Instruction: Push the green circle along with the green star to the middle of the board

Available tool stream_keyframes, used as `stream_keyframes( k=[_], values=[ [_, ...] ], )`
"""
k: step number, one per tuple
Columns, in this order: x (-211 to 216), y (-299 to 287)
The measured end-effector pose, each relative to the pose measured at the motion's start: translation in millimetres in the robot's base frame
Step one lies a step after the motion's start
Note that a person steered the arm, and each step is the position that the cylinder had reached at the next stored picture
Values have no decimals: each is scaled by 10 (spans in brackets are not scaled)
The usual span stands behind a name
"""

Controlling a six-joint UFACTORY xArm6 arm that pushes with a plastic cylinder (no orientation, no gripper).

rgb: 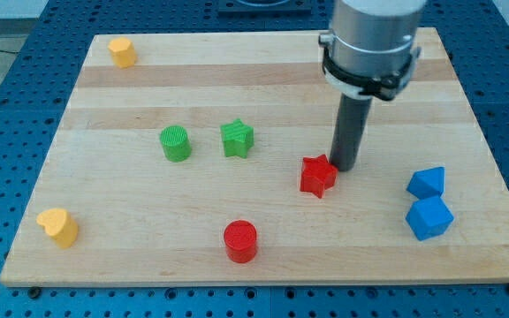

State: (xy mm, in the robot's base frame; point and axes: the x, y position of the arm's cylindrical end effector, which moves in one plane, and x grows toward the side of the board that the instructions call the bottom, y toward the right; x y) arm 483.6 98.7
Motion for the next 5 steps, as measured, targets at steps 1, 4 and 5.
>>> stream_keyframes(
  k=[1,4,5],
  values=[
    [111,-388],
    [336,-895],
    [340,-957]
  ],
)
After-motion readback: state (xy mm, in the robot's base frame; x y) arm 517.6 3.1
